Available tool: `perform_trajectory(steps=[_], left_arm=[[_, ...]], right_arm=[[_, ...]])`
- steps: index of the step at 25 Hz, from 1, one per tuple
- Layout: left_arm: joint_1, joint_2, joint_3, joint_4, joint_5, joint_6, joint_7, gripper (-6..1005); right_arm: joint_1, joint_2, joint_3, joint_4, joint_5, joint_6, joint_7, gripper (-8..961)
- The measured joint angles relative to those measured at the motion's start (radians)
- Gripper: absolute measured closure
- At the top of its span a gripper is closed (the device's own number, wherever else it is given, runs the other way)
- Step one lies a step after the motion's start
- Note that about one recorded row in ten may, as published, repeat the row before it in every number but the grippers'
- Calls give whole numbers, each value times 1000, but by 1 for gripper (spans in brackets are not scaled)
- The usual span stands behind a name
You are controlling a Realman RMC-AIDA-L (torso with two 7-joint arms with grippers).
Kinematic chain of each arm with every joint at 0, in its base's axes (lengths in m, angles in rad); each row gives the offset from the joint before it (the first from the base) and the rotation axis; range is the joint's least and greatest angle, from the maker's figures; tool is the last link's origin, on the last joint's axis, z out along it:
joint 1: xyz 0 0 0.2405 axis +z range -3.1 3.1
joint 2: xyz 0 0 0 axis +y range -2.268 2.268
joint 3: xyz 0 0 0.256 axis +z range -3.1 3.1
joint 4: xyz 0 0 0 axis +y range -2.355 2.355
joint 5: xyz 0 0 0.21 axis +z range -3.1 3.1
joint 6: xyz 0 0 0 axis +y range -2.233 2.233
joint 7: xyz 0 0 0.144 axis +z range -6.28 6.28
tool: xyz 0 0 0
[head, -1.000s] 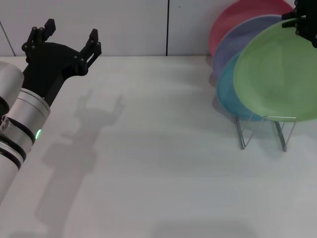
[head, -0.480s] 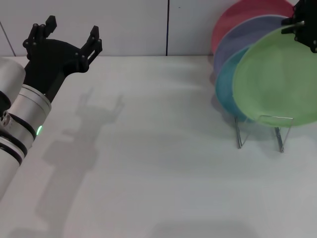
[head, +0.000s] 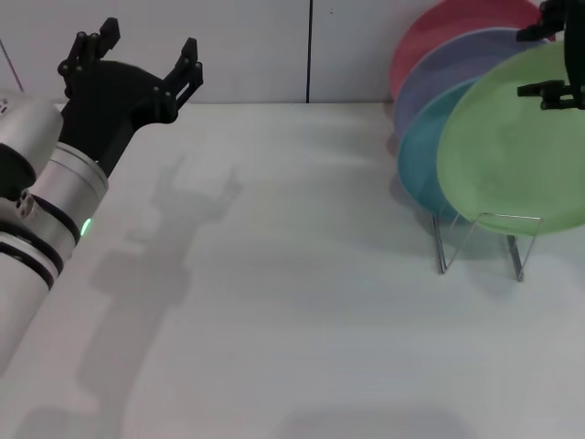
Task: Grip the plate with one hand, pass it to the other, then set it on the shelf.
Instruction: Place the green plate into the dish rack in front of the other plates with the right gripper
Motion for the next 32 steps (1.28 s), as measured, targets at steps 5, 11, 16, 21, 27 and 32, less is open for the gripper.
perform_trajectory(steps=[5,11,16,21,27,32], left_arm=[[-13,1,0,6,0,-1,0,137],[-17,3,0,7,4,-2,0,137],[-27,3,-2,12,5,-4,0,137],[-34,3,-2,16,7,-7,0,137],[-38,3,-3,19,7,-8,0,137],[-39,3,-8,19,8,-17,0,137]], right_arm=[[22,-8,40,-38,86,-32,87,462],[40,-10,65,-29,35,44,173,216],[41,-11,64,-7,-24,100,211,197],[38,-9,46,12,-33,89,235,185],[45,-8,34,9,-51,46,271,185],[74,-12,40,-6,-33,-39,333,185]])
